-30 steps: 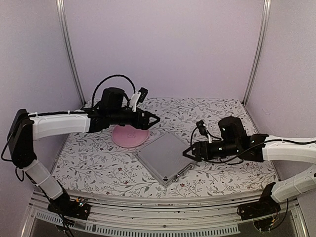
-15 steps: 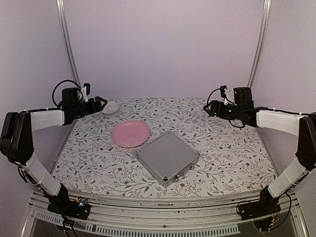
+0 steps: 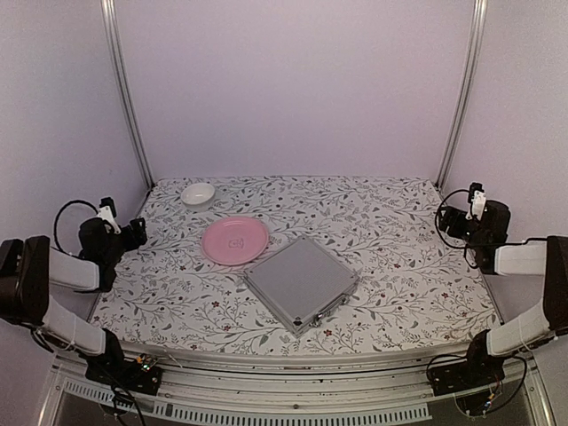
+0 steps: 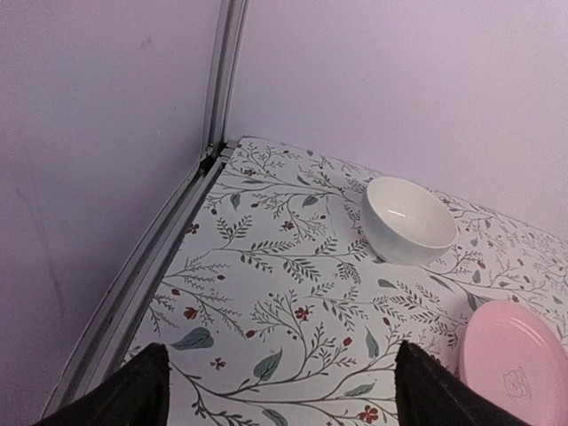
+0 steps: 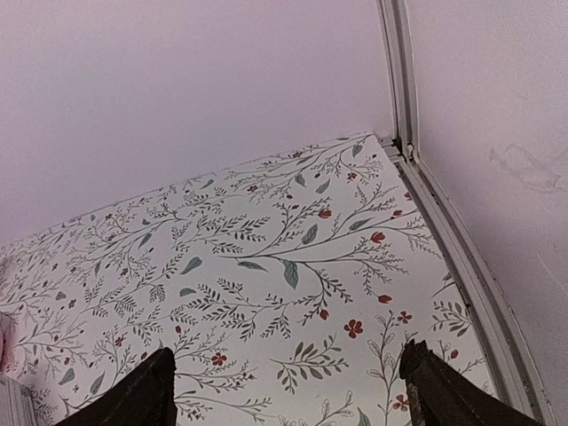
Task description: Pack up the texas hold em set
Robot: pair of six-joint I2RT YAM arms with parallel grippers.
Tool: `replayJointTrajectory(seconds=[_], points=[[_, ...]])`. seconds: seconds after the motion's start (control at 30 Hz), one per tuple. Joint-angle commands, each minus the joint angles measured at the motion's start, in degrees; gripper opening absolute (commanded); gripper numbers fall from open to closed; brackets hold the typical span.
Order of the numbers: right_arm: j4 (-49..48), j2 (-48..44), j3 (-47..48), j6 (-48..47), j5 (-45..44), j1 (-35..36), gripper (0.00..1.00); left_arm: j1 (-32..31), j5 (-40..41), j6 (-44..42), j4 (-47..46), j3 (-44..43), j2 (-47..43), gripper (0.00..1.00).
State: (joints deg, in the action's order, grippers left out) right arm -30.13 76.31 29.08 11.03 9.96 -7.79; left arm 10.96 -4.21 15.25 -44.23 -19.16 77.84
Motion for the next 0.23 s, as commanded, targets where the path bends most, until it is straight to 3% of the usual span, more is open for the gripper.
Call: replayJointTrajectory(seconds=[0.0,0.2], points=[[-15.31,2.42,-3.62,-3.08,-2.03,0.17,0.88,-3.11,5.04,-6.77,-14.26,1.25,2.11,0.88],[-21.33,5.59,-5.61,-5.47,-2.88,0.15,0.88,-5.84,11.78,-8.03,-12.80,-0.88,5.26,0.88]])
